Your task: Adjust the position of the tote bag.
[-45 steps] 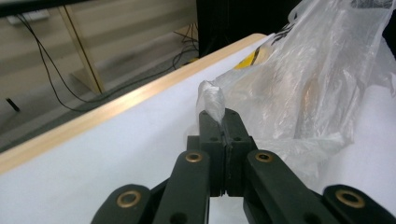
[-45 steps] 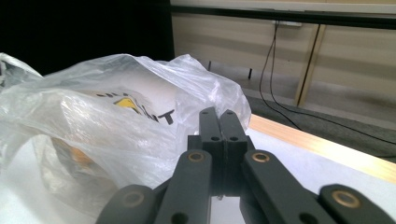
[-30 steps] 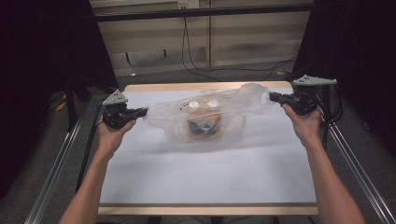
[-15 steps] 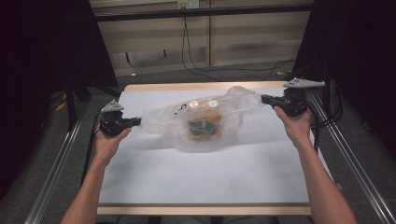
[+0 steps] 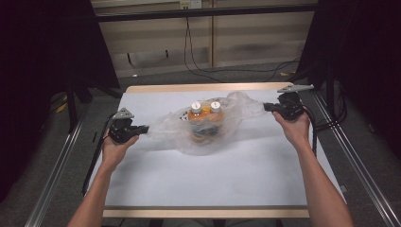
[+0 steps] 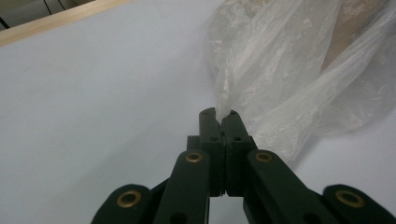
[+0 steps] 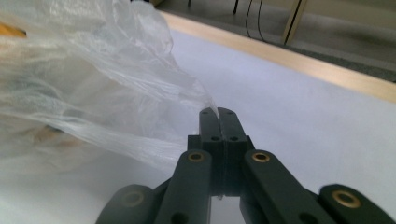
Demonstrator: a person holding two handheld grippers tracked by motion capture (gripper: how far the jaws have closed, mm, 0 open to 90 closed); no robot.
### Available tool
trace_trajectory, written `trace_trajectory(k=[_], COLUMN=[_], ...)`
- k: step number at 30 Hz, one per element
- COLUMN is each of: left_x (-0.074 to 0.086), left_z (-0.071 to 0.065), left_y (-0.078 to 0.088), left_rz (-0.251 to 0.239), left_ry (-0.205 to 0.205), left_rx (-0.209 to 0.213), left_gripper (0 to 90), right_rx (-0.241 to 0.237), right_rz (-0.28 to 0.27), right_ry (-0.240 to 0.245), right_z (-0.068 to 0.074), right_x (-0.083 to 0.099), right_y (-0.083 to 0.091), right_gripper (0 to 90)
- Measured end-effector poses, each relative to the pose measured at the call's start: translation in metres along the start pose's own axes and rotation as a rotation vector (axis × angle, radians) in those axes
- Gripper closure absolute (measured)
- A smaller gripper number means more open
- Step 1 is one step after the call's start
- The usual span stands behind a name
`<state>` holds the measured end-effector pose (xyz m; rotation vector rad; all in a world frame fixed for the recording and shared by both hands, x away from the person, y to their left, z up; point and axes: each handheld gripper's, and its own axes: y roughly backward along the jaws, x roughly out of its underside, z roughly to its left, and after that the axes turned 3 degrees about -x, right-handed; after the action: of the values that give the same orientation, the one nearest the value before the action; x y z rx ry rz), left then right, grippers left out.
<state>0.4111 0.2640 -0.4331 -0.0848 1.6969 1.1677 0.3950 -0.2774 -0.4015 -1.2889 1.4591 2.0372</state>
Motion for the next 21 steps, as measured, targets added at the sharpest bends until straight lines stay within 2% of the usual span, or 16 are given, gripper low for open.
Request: trace_trajectory(k=[1,4,6,7,8,13,14,16,17,18,19,21], left_x=[0.001,0.002,0.002,0.002,0.003,0.008,0.011,0.013,0.018,0.018,0.022,0.022], left_z=[-0.001,-0.003,-0.004,-0.005,-0.006,-0.012,-0.014,-0.013,-0.012,-0.012,-0.011,-0.009], left_y=[-0.003,-0.005,-0.005,-0.007,-0.008,-0.012,-0.013,-0.013,-0.014,-0.014,-0.015,-0.015], left_rz=[0.001,0.020,0.021,0.033,0.048,0.056,0.046,0.048,0.042,0.042,0.042,0.043], left_ry=[-0.015,-0.027,-0.023,-0.048,-0.044,-0.048,-0.039,-0.040,-0.011,-0.011,0.005,0.008], left_rx=[-0.006,-0.006,-0.005,-0.023,-0.021,-0.030,-0.012,-0.010,0.005,0.005,0.020,0.020], left_gripper=[89.5,89.5,89.5,89.5,89.5,89.5,89.5,89.6,89.6,89.5,89.5,89.5], right_rx=[-0.006,-0.016,-0.016,-0.018,-0.021,-0.032,-0.033,-0.037,-0.045,-0.045,-0.051,-0.057], right_rz=[0.003,0.009,0.015,0.020,0.025,0.050,0.069,0.077,0.091,0.091,0.112,0.129], right_ry=[-0.004,-0.009,-0.015,-0.020,-0.021,-0.030,-0.026,-0.029,-0.032,-0.032,-0.021,-0.005], right_z=[-0.001,-0.003,-0.003,-0.005,-0.006,-0.007,-0.007,-0.008,-0.009,-0.009,-0.010,-0.009], right_x=[0.003,0.013,0.015,0.019,0.021,0.030,0.036,0.039,0.045,0.045,0.051,0.056], right_y=[-0.001,-0.004,-0.004,-0.005,-0.006,-0.011,-0.014,-0.015,-0.016,-0.016,-0.016,-0.016], right_gripper=[90.0,90.0,90.0,90.0,90.0,90.0,90.0,90.0,90.0,90.0,90.0,90.0])
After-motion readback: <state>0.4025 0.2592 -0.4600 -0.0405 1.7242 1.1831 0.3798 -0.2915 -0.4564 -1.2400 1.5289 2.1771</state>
